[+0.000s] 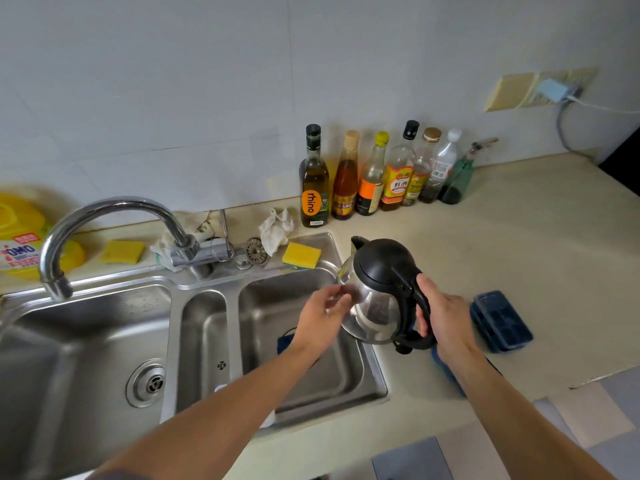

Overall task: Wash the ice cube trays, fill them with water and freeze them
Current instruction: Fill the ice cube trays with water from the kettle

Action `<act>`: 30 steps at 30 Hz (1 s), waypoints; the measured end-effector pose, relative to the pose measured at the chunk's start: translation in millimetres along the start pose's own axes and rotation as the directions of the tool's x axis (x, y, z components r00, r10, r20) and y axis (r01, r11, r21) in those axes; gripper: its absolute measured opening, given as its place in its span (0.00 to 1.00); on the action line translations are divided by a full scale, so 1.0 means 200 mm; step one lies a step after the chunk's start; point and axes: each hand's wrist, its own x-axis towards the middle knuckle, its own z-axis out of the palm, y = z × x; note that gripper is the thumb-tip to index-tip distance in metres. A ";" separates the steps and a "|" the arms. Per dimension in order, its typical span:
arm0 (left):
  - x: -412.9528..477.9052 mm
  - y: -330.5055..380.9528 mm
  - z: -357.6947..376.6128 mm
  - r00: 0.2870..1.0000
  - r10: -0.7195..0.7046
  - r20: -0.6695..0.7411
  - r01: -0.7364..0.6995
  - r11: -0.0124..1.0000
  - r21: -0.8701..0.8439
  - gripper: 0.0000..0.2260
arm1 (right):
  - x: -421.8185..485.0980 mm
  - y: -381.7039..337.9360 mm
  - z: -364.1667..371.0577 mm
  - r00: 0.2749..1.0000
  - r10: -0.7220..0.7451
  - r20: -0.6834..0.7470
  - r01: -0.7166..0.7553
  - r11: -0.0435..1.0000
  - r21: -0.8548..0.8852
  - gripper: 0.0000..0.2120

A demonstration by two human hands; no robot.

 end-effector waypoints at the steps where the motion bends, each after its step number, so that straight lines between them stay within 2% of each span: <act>1: 0.03 0.02 0.01 0.999 0.004 0.035 -0.004 1.000 0.000 0.09 | 0.04 0.00 -0.01 1.000 -0.005 0.004 0.005 1.000 -0.020 0.31; 6: 0.20 0.12 0.10 0.994 -0.006 0.108 0.005 1.000 0.004 0.10 | 0.26 -0.04 -0.08 0.998 -0.023 0.050 0.025 0.999 -0.041 0.28; 8: 0.27 0.15 0.14 0.991 -0.047 0.122 0.050 0.999 -0.016 0.10 | 0.36 -0.05 -0.12 0.997 -0.036 0.073 0.041 0.997 -0.062 0.28; 11: 0.36 0.20 0.21 0.987 -0.118 0.108 0.121 0.993 -0.017 0.18 | 0.50 -0.08 -0.16 0.991 -0.078 0.109 0.087 0.992 -0.086 0.28; 13: 0.40 0.23 0.26 0.987 -0.130 0.095 0.132 0.991 -0.014 0.19 | 0.58 -0.11 -0.20 0.985 -0.123 0.122 0.134 0.988 -0.081 0.27; 16: 0.46 0.30 0.34 0.987 -0.132 0.096 0.134 0.991 -0.008 0.18 | 0.68 -0.16 -0.25 0.979 -0.174 0.106 0.182 0.980 -0.074 0.24; 19: 0.49 0.34 0.40 0.989 -0.127 0.074 0.125 0.991 0.039 0.17 | 0.75 -0.21 -0.29 0.976 -0.216 0.024 0.217 0.958 -0.187 0.20; 21: 0.50 0.34 0.41 0.989 -0.126 0.070 0.123 0.991 0.054 0.18 | 0.75 -0.24 -0.31 0.938 -0.341 -0.058 0.307 0.897 -0.317 0.18; 22: 0.51 0.33 0.40 0.989 -0.128 0.078 0.124 0.991 0.052 0.18 | 0.74 -0.24 -0.31 0.895 -0.438 -0.089 0.379 0.849 -0.367 0.16; 25: 0.49 0.27 0.35 0.985 -0.169 0.038 0.167 0.985 0.037 0.21 | 0.63 -0.25 -0.27 0.748 -0.656 -0.100 0.595 0.729 -0.339 0.13; 27: 0.45 0.20 0.30 0.981 -0.185 -0.063 0.192 0.973 0.130 0.19 | 0.54 -0.25 -0.21 0.690 -0.723 -0.032 0.692 0.672 -0.266 0.12; 30: 0.33 0.09 0.16 0.969 -0.163 -0.186 0.214 0.930 0.300 0.10 | 0.40 -0.21 -0.06 0.705 -0.680 0.202 0.709 0.683 -0.177 0.15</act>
